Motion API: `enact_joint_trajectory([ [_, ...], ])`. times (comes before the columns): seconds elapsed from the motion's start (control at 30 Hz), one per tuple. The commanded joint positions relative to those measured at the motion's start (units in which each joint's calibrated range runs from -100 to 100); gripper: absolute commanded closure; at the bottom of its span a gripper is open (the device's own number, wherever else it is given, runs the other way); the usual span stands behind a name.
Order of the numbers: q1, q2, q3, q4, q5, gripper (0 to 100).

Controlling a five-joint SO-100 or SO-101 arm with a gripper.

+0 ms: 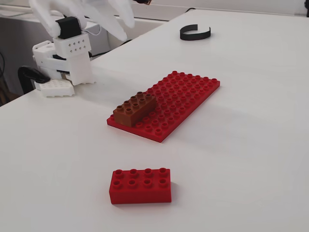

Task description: Grab the loose lego brick and stack it on top of the fixed one.

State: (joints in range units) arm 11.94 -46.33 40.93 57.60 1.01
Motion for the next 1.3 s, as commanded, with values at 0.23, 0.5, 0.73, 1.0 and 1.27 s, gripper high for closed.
enact_joint_trajectory([
  [0.23,8.53,42.94,-36.40,9.10,-2.22,83],
  [0.5,12.91,60.72,-53.14,11.44,-2.74,73],
  [0.73,14.61,71.90,-68.80,18.20,-7.97,73],
  [1.0,13.58,81.89,-82.65,23.75,-14.60,73],
  [1.27,10.31,86.89,-86.54,25.92,-18.89,73],
])
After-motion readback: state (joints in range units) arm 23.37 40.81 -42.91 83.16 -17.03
